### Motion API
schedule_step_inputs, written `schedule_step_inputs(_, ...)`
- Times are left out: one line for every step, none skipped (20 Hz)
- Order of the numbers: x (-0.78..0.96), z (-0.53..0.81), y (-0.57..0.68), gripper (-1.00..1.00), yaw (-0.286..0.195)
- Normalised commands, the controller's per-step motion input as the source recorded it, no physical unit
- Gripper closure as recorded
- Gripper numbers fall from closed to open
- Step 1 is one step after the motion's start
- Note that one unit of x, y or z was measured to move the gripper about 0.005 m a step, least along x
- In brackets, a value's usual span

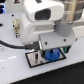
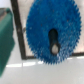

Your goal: Insert the blue gear onto the right peg, followed by the red gear

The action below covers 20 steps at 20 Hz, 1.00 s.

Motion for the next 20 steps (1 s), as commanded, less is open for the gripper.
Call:
schedule_step_inputs(-0.18,0.51,0.13,-1.0,0.0)
schedule_step_inputs(-0.21,0.48,0.09,-1.0,0.0)
schedule_step_inputs(-0.27,0.37,0.12,-1.0,0.0)
schedule_step_inputs(-0.34,0.37,0.15,-1.0,0.0)
schedule_step_inputs(-0.45,0.26,0.18,-1.0,0.0)
schedule_step_inputs(-0.47,0.22,0.2,-1.0,0.0)
schedule_step_inputs(-0.53,0.17,0.2,-1.0,0.0)
schedule_step_inputs(-0.47,0.18,0.24,-1.0,0.0)
schedule_step_inputs(-0.71,0.14,0.34,-1.0,0.0)
schedule_step_inputs(-0.66,0.12,0.32,-1.0,0.0)
schedule_step_inputs(-0.77,0.07,0.28,-1.0,0.0)
schedule_step_inputs(-0.79,0.08,0.29,-1.0,0.0)
schedule_step_inputs(-0.81,0.07,0.26,-1.0,0.0)
schedule_step_inputs(-0.73,0.06,0.22,-1.0,0.0)
schedule_step_inputs(-0.79,0.04,0.32,-1.0,0.0)
schedule_step_inputs(-0.81,0.02,0.21,-1.0,0.0)
schedule_step_inputs(-0.79,0.01,0.26,-1.0,0.0)
schedule_step_inputs(-0.77,0.01,0.28,-1.0,0.0)
schedule_step_inputs(-0.75,0.0,0.31,-1.0,0.0)
schedule_step_inputs(-0.76,0.0,0.32,-1.0,0.0)
